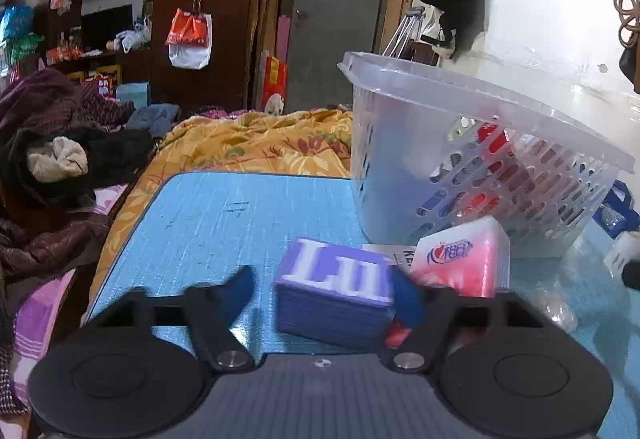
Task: Organize objects
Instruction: 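Grasp the purple 'Lu' box with the left tool while the right tool grasps a clear-wrapped white pack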
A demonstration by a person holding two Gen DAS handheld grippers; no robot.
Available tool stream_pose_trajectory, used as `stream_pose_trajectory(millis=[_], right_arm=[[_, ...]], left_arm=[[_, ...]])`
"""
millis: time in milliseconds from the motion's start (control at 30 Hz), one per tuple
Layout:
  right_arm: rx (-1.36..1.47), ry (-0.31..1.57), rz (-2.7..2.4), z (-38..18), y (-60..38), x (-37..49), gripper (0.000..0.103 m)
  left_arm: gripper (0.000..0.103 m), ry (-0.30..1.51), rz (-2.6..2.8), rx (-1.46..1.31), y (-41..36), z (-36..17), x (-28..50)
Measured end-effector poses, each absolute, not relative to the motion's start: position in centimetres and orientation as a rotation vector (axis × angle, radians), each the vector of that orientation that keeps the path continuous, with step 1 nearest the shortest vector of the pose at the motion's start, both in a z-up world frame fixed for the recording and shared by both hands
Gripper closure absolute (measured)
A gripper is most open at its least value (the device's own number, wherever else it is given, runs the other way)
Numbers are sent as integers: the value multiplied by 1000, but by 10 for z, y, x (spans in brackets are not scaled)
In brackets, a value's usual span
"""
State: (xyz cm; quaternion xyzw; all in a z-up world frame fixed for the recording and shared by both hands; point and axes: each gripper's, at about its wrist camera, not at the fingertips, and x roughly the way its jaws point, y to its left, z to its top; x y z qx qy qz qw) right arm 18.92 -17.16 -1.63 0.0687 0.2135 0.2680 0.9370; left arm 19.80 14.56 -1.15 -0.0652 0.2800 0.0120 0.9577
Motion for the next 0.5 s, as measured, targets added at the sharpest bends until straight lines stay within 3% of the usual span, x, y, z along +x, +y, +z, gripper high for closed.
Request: stream_pose_trajectory(millis=[500], right_arm=[[165,358,574,-15,-178,184,22]], left_arm=[[43,331,30,-210,155,0,166]])
